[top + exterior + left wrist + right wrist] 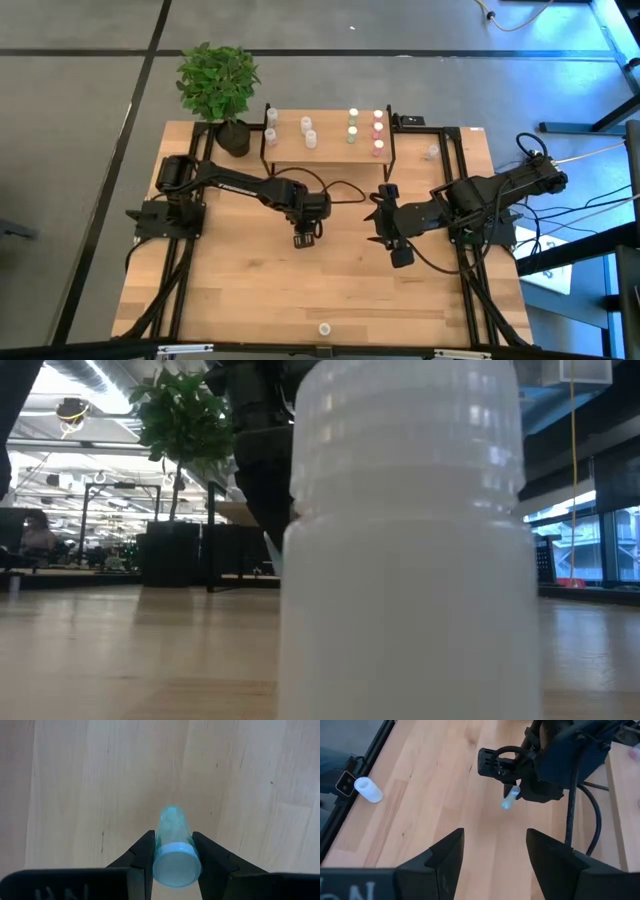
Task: Pick and place medicine bottles onto shelf by color
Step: Put the green pill bottle on the shelf aligned with the other green pill bottles
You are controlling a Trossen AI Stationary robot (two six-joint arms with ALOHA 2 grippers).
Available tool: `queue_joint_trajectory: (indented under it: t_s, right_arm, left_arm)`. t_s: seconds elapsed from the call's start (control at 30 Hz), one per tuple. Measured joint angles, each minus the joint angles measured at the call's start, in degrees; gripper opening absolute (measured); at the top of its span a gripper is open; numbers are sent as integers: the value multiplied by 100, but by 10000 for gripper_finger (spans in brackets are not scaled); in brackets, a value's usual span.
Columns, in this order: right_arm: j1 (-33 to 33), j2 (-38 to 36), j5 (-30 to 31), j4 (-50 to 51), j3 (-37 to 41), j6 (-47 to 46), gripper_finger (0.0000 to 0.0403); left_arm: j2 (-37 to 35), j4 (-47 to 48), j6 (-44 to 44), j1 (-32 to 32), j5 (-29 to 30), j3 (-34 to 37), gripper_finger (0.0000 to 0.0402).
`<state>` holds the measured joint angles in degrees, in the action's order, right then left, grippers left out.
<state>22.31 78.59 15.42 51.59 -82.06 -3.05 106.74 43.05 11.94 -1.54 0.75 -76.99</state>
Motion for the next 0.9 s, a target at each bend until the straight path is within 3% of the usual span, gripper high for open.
queue_joint_trajectory:
  t_s: [0.17, 0.43, 0.9]
  right_arm:
    - [-7, 0, 70, -97, 0, -98, 217]
    - [-15, 0, 1122, -127, 0, -395, 217]
    - [-15, 2, 1148, -149, 0, -268, 217]
  left_arm:
    - [2, 59, 137, -53, 44, 0, 96]
    - [2, 252, 275, -88, 53, 0, 96]
    - [2, 350, 319, -88, 50, 0, 96]
